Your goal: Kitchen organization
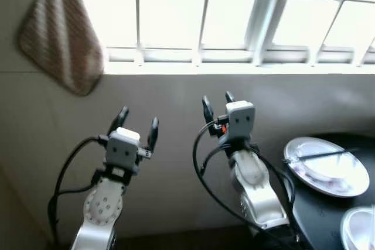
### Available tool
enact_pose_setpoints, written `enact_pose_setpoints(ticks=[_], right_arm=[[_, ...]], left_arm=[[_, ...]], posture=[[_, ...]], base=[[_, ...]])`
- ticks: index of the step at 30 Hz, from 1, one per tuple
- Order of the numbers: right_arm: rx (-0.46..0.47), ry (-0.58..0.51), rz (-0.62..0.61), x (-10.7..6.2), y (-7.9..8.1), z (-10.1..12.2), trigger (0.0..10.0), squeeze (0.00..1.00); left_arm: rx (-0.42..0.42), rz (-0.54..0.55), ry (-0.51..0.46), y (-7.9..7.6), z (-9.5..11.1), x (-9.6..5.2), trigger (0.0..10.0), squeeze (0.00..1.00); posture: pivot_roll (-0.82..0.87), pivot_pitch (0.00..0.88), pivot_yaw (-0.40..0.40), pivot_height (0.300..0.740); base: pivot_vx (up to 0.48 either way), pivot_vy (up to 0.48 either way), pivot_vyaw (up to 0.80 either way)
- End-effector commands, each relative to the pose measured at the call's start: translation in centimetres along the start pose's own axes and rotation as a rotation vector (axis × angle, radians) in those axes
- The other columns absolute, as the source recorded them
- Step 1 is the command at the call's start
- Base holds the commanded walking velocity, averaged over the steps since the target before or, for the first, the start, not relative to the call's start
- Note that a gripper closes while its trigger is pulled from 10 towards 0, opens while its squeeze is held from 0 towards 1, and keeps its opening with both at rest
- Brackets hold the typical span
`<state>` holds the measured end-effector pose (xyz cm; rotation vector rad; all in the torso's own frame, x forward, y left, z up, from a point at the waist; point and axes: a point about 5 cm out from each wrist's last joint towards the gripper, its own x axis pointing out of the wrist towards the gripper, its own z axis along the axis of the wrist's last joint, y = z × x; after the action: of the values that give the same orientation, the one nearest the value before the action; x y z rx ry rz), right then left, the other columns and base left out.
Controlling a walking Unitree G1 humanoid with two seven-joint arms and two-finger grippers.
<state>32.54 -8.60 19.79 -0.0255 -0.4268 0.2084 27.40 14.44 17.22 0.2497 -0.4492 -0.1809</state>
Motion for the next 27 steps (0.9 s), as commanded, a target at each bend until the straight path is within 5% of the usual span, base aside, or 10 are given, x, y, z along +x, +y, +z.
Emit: enact_pose_setpoints(ticks=[1,12,23,27], right_arm=[[-0.009,0.034,-0.032,-0.3,-0.6,-0.5,10.0,0.00],[-0.022,0.046,-0.045,-0.2,-0.8,-0.7,10.0,0.00],[-0.060,0.140,-0.064,-0.4,-1.2,-2.0,10.0,0.00],[-0.079,0.270,-0.125,-0.6,-2.3,-3.5,10.0,0.00]], left_arm=[[-0.011,-0.027,0.005,-0.7,0.0,-0.1,10.0,0.00],[-0.008,-0.024,0.011,-0.6,-0.1,-0.1,10.0,0.00],[-0.023,-0.024,0.029,-0.8,-0.4,-0.2,10.0,0.00],[-0.024,-0.020,0.036,-0.8,-0.5,-0.2,10.0,0.00]], posture=[[0.06,0.000,-0.029,0.740],[0.06,0.000,-0.030,0.740],[0.05,0.000,-0.033,0.740],[0.05,0.000,-0.034,0.740]], base=[[0.000,0.000,-0.80],[0.000,0.000,-0.80],[0.000,0.000,0.00],[0.000,0.000,0.00]])
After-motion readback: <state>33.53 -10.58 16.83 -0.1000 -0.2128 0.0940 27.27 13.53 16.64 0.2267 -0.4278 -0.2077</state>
